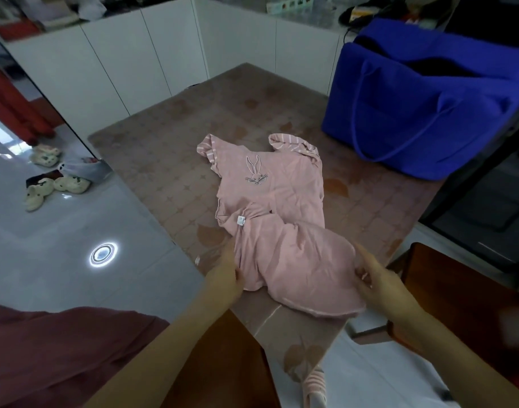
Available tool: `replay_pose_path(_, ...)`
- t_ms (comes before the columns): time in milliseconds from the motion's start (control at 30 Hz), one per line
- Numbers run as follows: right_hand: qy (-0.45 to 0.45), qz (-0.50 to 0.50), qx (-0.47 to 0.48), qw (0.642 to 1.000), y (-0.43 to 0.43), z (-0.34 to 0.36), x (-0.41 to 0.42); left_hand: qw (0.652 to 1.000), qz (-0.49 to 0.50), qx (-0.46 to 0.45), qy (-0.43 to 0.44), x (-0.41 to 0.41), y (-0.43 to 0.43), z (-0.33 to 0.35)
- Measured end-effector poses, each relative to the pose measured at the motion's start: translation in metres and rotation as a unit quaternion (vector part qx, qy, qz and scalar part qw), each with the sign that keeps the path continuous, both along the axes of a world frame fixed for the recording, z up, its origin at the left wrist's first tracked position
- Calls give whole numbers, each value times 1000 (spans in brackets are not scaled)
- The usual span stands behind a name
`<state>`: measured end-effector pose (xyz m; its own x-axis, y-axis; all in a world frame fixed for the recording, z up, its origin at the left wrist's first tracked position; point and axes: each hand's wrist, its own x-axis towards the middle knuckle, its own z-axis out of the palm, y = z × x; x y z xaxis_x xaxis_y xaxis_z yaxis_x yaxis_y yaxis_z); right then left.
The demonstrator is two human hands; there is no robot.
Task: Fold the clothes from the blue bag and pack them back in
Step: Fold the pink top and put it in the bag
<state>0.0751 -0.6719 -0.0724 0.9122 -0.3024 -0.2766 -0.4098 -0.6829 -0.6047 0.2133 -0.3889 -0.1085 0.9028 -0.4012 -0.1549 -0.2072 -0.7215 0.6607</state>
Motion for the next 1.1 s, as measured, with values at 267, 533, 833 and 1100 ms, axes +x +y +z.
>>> replay_pose_path(267,97,109,-183,972,-15,13,-34,998,-21,-49,-29,16,20,16)
replay_pose_path(533,-1,95,-187,978,-49,34,111,993,30,-99,-50,110,-32,44)
replay_pose_path(833,-112,213,-85,967,-58,-1,348,991,95,-36,-85,254,-101,31)
replay_pose_path(1100,-87,155,-212,961,-77,-44,438,986,92,46,-129,317,-139,3)
